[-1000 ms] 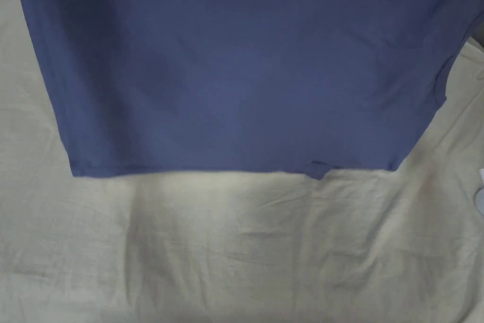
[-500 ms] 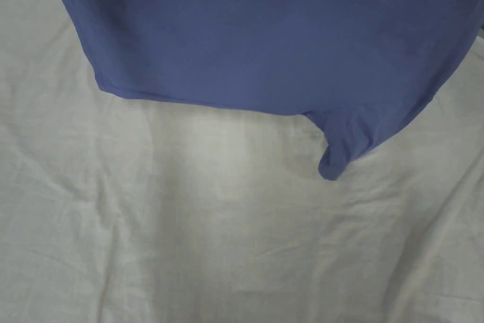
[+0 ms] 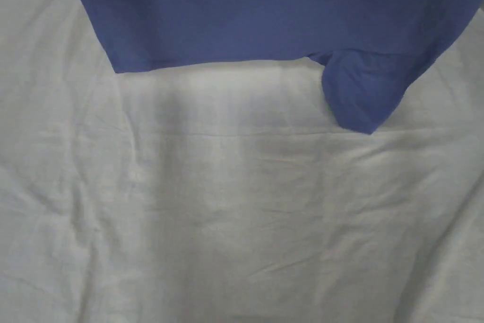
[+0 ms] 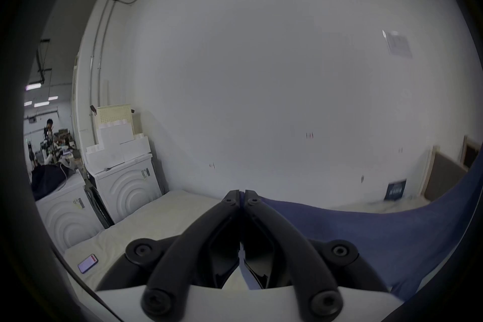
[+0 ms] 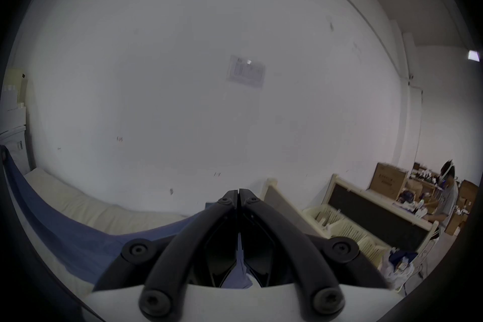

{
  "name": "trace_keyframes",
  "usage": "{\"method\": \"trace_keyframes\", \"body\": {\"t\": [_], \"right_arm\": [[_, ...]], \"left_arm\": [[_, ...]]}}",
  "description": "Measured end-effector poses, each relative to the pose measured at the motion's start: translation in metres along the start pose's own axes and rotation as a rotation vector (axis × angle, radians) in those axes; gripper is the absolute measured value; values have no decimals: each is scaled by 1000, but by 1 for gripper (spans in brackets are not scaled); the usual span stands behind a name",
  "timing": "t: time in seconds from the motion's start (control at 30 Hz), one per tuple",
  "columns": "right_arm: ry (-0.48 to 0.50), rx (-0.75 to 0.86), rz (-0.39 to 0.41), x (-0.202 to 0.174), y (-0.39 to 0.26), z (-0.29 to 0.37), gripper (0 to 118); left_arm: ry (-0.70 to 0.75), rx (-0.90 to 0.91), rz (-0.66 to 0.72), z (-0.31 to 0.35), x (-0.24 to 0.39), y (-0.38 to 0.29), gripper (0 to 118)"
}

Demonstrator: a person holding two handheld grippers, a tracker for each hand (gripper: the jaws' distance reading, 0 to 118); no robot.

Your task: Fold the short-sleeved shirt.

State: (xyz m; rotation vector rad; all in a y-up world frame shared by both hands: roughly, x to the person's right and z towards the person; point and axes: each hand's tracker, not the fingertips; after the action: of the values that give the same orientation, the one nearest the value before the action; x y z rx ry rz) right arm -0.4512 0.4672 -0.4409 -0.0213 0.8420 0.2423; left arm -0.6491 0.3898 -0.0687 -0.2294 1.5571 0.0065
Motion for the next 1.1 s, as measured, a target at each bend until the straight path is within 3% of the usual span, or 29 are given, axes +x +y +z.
{"method": "trace_keyframes", "body": {"t": [0.27,0.43,0.5,0.67,0.83,0.9,1.1], "right_arm": [[69,-253,21,-9,-135,-23,0],[89,-414,-40,-7,-227,-17,0],[81,-475,-27,-6,-262,-9,0],[104,-615,-79,4,-346,35,0],[112,-724,-18,11,-423,86,0],[124,-730,-77,18,-443,110,0],[162,-744,-115,43,-470,181,0]], "left_arm": [[-44,-196,-84,-6,19,-118,0],[-75,-284,-134,22,18,-187,0],[-81,-343,-123,27,9,-207,0],[-106,-452,-153,86,-11,-277,0],[-147,-574,-37,120,-38,-343,0],[-148,-601,-25,133,-45,-368,0],[-178,-594,38,188,-76,-415,0]]}}
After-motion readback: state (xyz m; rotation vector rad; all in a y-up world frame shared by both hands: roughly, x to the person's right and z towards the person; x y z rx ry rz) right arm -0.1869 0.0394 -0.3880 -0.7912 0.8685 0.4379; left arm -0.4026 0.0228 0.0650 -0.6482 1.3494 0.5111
